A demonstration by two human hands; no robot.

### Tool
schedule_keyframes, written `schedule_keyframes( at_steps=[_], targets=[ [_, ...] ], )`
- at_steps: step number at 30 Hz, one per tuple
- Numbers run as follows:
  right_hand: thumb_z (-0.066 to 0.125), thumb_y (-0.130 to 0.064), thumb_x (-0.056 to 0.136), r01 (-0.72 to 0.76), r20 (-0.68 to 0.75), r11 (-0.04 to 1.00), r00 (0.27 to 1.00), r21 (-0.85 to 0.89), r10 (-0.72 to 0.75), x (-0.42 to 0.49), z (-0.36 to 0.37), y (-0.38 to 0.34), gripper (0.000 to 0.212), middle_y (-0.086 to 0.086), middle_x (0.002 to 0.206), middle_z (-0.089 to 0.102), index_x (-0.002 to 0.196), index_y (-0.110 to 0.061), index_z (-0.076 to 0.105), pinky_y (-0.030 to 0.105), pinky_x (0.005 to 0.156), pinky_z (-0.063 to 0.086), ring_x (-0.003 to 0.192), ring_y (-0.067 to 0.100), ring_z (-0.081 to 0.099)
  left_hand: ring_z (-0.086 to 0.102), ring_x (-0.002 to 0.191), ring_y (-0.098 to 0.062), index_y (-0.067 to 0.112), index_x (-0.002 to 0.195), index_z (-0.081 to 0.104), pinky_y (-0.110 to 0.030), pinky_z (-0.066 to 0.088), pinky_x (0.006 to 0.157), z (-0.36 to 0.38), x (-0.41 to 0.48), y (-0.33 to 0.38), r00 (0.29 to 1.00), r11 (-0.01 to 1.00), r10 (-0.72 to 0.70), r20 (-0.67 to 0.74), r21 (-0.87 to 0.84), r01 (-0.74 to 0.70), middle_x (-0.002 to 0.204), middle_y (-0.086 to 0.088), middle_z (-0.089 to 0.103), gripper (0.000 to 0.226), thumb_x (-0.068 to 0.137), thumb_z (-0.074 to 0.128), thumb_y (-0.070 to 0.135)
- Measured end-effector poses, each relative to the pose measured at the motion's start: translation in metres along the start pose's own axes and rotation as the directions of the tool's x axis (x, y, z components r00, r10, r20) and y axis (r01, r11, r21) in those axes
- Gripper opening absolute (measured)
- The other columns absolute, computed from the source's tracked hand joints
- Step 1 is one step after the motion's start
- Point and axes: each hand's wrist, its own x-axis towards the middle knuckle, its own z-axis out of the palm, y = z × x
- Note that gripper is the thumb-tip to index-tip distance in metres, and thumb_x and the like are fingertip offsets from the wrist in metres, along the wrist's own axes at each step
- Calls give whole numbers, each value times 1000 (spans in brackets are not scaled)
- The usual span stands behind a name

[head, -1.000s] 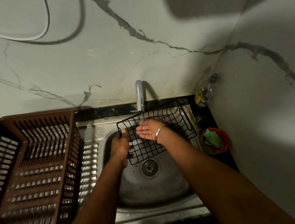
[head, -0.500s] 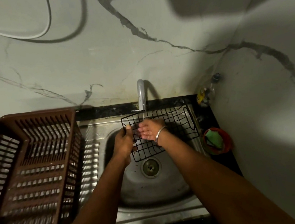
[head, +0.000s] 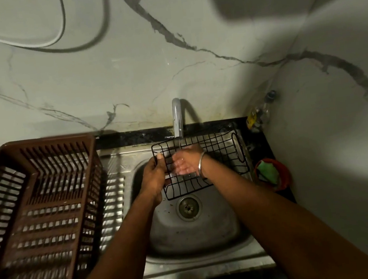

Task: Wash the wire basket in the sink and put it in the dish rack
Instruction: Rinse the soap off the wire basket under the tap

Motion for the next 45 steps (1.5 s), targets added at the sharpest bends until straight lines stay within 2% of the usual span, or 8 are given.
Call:
schedule_keyframes(
  at_steps=[9,13,17,23,27,30,34,45],
  targets=[
    [53,-18,105,-41,-44,993,998,110,46,6,-22,2,24,17,97,76,103,-2,70,35,75,63,84,28,76,67,112,-29,23,142,60,-54,60,93,-4,-8,4,997,997,-14,-82,75,20,129,-2,70,54,107,45,61],
    [53,-24,105,-158,110,972,978,-171,179,-3,-23,8,27,20,107,76,109,-3,69,35,81,62,90,28,76,65,115,-29,22,142,60,-48,59,88,-4,-7,11,995,995,15,-95,98,-6,133,-2,69,55,107,44,61],
    [56,-18,102,-53,41,978,998,203,46,8,-27,5,25,19,109,75,115,0,67,37,86,61,97,30,75,68,112,-29,24,138,62,-51,61,89,-6,-7,15,995,992,2,-103,127,11,127,-2,72,54,107,42,64],
    [61,-19,99,-75,109,966,993,247,49,15,-17,6,26,22,121,72,115,0,68,36,87,61,103,30,73,69,102,-29,26,123,68,-43,57,75,-15,-7,15,990,991,1,-142,135,19,117,-3,75,48,106,45,64],
    [59,-30,103,-164,304,984,936,-68,177,10,-10,9,39,20,114,74,124,2,64,39,91,61,106,31,74,65,106,-29,21,126,65,-41,53,79,-18,-7,19,986,992,15,-167,125,6,119,-3,71,47,109,44,59],
    [50,-36,107,-163,199,979,970,120,137,14,-10,11,44,18,106,77,123,2,65,40,92,59,100,31,75,68,102,-30,23,119,68,-42,54,77,-22,-3,20,982,994,9,-188,106,11,117,-4,73,44,107,47,60],
    [53,-32,105,-209,260,976,941,-57,217,14,-10,9,40,19,113,76,124,1,66,39,95,58,108,31,73,62,89,-31,27,99,65,-47,51,77,-28,-4,19,977,996,-5,-215,84,24,105,-9,71,39,106,48,61],
    [47,-25,103,-188,100,980,978,60,181,28,-20,3,34,19,109,76,111,-1,69,43,99,56,98,31,75,68,93,-30,27,102,65,-58,57,94,-39,-4,17,971,999,-27,-236,14,31,110,-11,74,35,107,49,58]
  ],
)
